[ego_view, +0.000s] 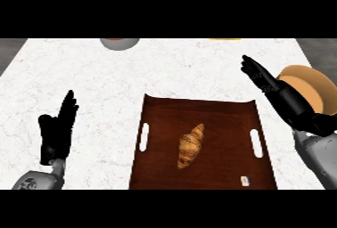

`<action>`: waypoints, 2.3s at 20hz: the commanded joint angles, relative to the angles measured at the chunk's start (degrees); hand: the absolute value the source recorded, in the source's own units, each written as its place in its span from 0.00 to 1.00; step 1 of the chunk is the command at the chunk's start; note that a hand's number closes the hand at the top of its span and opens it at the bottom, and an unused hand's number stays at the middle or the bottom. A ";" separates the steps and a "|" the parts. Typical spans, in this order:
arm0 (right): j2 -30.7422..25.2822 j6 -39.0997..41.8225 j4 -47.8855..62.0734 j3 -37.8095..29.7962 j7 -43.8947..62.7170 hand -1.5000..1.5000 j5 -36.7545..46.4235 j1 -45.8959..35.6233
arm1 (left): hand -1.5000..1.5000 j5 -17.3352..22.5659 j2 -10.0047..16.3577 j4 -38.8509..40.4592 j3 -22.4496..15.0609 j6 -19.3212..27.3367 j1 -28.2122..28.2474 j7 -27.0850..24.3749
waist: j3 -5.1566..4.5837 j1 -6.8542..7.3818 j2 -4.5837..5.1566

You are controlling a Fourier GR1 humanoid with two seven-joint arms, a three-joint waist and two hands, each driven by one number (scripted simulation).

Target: Pick the croissant from the tray and place it in the pot

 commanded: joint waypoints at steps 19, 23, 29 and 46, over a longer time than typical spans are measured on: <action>-8.47 -11.38 -14.35 -2.57 -10.55 0.00 23.22 20.44 | 0.50 8.81 -0.74 -7.85 8.44 -9.76 -8.23 -6.44 | 2.47 -1.17 1.33; -12.18 -8.98 -18.85 0.63 0.36 0.00 29.30 19.64 | 0.50 7.97 -0.97 -5.39 8.92 -10.28 -8.55 -8.26 | 2.41 -1.09 1.42; -12.27 0.69 -26.78 5.50 20.99 0.00 33.06 10.00 | 0.50 7.01 -1.87 -2.96 8.64 -10.71 -11.91 -7.81 | 2.41 -0.35 1.62; 8.70 8.83 -12.00 11.86 29.59 0.00 47.04 6.76 | 0.50 4.22 -3.73 -0.58 12.54 -14.22 -12.94 -8.98 | 2.53 -0.42 1.69</action>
